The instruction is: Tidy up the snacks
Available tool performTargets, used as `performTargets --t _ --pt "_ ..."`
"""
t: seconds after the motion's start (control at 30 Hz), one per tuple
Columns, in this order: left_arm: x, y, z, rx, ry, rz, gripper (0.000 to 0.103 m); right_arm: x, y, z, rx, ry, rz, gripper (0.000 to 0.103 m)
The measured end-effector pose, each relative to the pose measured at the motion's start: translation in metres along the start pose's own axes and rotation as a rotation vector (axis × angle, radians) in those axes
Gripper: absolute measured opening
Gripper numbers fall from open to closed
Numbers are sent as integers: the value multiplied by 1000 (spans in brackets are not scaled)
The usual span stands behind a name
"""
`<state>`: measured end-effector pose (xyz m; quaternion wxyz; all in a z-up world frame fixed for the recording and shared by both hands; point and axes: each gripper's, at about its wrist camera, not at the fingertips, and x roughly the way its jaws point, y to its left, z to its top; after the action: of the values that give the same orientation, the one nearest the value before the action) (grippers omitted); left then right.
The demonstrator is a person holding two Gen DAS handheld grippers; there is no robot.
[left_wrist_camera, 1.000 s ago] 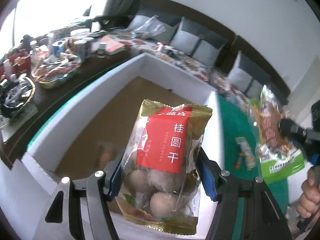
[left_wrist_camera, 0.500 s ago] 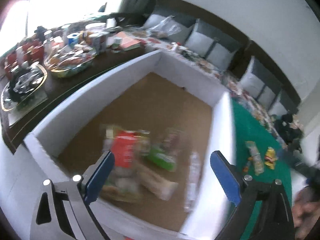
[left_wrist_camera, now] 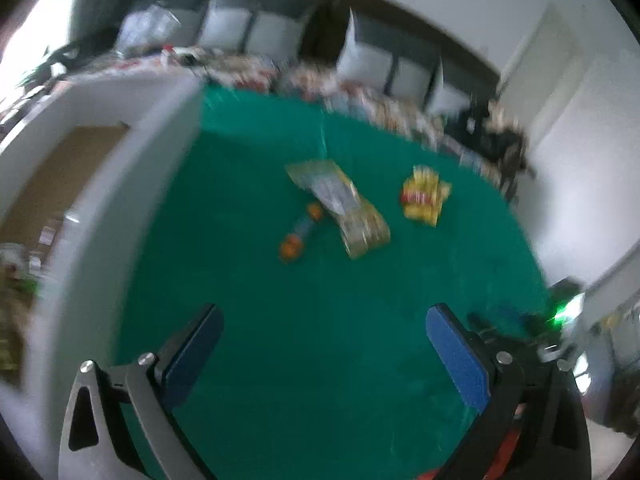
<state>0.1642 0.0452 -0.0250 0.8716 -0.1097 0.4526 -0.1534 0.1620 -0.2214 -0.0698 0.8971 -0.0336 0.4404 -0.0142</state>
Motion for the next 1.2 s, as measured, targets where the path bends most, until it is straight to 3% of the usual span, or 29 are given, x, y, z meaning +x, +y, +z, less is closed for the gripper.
performTargets --t 0.17,0.33,0.57,0.87,1.2 --pt "76 -30 -13 58 52 110 100 8 -52 -18 105 -12 -51 75" --pt "118 -30 -17 61 62 215 100 13 -60 1 127 -23 -40 76" --pt "130 -29 -21 123 20 289 101 28 -48 -5 76 -16 -18 76" --pt "130 -29 -20 124 11 300 103 34 -56 -7 142 -11 11 87" --pt "130 -29 -20 125 12 301 103 36 -58 -7 150 -4 5 92"
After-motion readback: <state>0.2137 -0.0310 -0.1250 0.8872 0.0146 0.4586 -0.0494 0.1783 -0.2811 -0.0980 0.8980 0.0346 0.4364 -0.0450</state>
